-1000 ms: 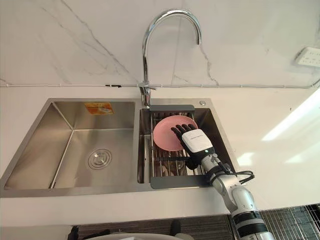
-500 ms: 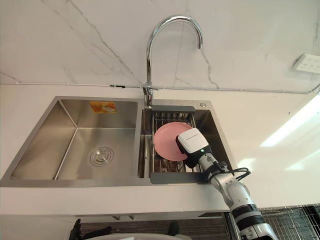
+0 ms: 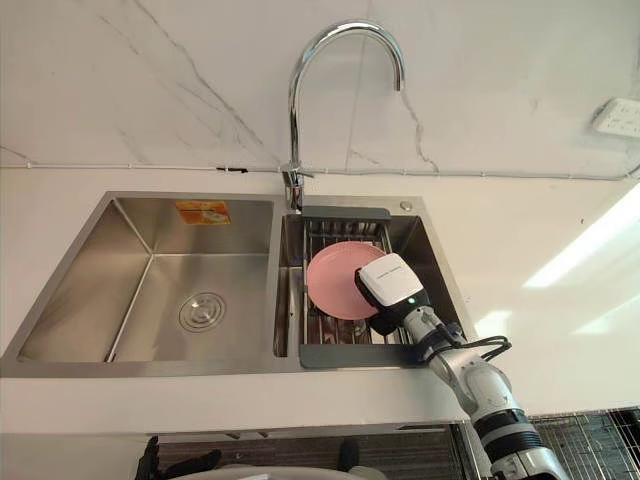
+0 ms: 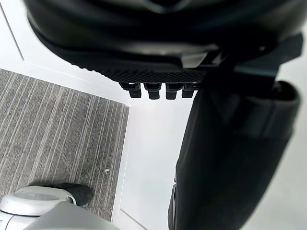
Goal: Walk over to the sink, pick up the cup, carry it to the dishwasher, place the cup inside the dishwasher, then close the dishwasher door
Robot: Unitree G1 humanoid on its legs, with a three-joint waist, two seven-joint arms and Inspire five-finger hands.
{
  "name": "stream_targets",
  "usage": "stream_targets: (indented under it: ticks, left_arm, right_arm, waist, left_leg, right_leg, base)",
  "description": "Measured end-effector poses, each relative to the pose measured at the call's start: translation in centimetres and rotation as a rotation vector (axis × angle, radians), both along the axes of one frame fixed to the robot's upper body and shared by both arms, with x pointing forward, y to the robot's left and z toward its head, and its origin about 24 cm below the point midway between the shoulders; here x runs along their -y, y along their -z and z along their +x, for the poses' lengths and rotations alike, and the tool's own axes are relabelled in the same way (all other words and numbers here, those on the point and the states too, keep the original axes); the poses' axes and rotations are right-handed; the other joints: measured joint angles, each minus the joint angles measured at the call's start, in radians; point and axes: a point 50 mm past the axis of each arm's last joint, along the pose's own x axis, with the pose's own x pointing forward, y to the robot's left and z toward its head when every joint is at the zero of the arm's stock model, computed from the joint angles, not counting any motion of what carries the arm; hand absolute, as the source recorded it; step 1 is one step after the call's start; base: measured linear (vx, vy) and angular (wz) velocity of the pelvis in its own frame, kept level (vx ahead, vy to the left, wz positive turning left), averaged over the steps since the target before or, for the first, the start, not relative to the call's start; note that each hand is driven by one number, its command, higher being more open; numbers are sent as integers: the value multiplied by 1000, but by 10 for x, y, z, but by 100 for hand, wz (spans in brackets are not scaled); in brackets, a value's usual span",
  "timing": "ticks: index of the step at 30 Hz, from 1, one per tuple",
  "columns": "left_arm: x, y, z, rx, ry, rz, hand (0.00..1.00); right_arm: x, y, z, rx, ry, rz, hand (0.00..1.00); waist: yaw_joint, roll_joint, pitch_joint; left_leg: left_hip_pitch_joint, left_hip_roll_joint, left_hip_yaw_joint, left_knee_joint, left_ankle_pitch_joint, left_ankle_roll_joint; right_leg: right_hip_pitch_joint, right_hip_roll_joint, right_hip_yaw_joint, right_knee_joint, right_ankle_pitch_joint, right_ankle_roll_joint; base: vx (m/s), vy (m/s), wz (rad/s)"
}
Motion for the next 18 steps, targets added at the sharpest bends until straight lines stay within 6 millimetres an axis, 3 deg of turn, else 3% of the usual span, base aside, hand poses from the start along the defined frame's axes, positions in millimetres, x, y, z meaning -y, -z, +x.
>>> stream_targets:
  ticks: [9, 12, 15, 18]
  left_arm:
    - [2, 0, -2, 13, -8, 5, 100]
    - [7, 0, -2, 18, -16, 0, 100]
    - [14, 2, -5, 19, -33, -22, 100]
    - [12, 2, -8, 18, -64, -25, 100]
  right_arm:
    - [13, -7, -4, 6, 69, 205, 0]
    - [24, -13, -6, 76, 169, 406, 0]
    - [60, -48, 5, 298, 406, 708, 0]
    - [91, -87, 13, 476, 506, 981, 0]
  waist:
    - [-19, 18, 11]
    - [-23, 32, 14]
    - [-17, 66, -3]
    - [-16, 74, -8]
  left_leg:
    - [0, 1, -1, 2, 0, 0]
    - [0, 1, 0, 3, 0, 0]
    - [1, 1, -2, 1, -1, 1]
    - [9, 6, -4, -2, -1, 2]
  right_leg:
    - [1, 2, 0, 0, 0, 0]
    - [2, 2, 1, 0, 0, 0]
    - [2, 1, 0, 0, 0, 0]
    - [8, 8, -4, 0, 2, -5]
  base:
    - [0, 0, 0]
    - [0, 0, 0]
    - [0, 0, 0]
    - [0, 0, 0]
